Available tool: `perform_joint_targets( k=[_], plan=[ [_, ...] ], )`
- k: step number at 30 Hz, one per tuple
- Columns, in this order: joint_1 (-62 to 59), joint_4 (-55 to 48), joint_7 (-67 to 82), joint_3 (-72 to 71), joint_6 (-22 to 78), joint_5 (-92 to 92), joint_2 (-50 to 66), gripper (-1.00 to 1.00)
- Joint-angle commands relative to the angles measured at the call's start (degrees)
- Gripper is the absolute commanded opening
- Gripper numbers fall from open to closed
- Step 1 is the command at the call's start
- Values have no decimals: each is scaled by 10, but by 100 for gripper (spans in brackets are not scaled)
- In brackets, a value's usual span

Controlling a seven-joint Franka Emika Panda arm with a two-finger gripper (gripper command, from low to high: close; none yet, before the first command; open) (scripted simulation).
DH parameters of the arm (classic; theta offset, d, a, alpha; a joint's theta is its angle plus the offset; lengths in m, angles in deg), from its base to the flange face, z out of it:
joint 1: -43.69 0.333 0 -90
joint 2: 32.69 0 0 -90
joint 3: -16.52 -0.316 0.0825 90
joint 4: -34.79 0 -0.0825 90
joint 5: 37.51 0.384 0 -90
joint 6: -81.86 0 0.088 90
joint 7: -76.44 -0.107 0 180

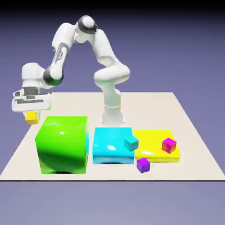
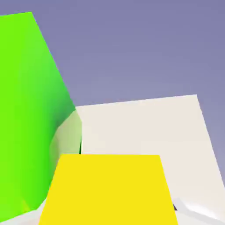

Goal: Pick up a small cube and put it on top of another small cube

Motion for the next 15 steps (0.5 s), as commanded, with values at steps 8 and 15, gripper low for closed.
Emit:
perform_joint_targets(
  k=[8,15],
  plan=[
    [58,50,59,-62,-42,-175,-98,-100],
    [110,122,68,-63,-107,-349,-203,-100]
  ],
)
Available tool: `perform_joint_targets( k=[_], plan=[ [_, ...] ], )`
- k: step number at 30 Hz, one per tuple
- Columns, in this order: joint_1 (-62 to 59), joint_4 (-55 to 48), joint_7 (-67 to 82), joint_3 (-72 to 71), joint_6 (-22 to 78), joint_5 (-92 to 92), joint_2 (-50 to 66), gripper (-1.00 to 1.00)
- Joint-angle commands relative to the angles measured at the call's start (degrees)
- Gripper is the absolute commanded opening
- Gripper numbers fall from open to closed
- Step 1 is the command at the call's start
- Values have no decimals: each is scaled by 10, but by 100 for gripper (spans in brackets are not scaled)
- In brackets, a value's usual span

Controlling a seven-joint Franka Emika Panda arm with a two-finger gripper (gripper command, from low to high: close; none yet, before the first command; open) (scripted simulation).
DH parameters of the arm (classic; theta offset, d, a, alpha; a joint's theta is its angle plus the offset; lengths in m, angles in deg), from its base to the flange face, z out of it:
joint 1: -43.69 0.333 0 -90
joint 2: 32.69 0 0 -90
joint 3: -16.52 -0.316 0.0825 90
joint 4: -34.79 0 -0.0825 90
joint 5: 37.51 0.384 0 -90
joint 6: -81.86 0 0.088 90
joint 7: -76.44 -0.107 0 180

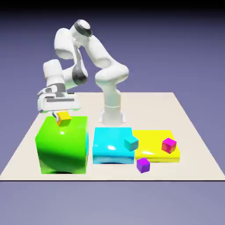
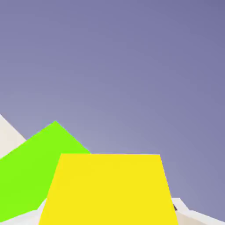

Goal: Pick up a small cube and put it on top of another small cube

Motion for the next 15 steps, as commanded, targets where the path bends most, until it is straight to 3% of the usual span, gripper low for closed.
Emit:
perform_joint_targets(
  k=[1,9,15],
  plan=[
    [15,19,-13,17,-15,-22,-19,-100],
    [158,153,-147,183,-143,-153,-133,-100],
    [242,148,-152,218,-209,-153,-112,-100]
  ],
)
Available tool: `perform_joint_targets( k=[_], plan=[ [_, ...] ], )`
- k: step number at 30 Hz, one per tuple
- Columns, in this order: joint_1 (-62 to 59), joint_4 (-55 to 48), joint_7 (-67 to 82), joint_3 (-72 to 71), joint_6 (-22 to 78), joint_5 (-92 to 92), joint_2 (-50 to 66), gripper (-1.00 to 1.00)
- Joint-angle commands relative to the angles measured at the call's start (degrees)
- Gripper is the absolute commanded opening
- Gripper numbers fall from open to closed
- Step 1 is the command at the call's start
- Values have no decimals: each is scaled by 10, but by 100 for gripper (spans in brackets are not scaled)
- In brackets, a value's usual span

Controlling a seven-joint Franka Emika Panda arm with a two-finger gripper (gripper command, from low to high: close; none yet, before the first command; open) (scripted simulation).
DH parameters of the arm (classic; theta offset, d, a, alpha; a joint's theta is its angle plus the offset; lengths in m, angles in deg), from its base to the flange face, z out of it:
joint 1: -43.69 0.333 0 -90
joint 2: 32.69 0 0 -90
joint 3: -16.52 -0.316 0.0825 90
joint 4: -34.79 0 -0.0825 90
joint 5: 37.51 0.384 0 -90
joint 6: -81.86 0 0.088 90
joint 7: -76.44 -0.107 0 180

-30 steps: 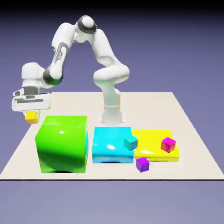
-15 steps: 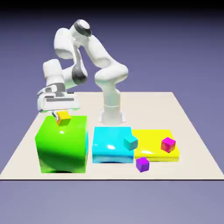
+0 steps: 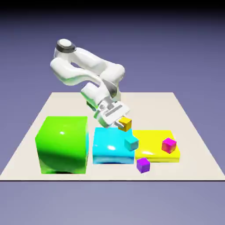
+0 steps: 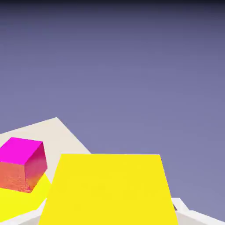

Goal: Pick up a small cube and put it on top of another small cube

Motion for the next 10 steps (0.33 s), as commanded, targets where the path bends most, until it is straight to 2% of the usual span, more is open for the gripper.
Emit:
perform_joint_targets(
  k=[1,8,9,10],
  plan=[
    [21,-4,2,11,-17,6,8,-100],
    [158,-34,14,82,-127,39,62,-100],
    [158,-34,14,82,-127,39,62,100],
    [158,-34,14,82,-127,39,62,100]
  ],
)
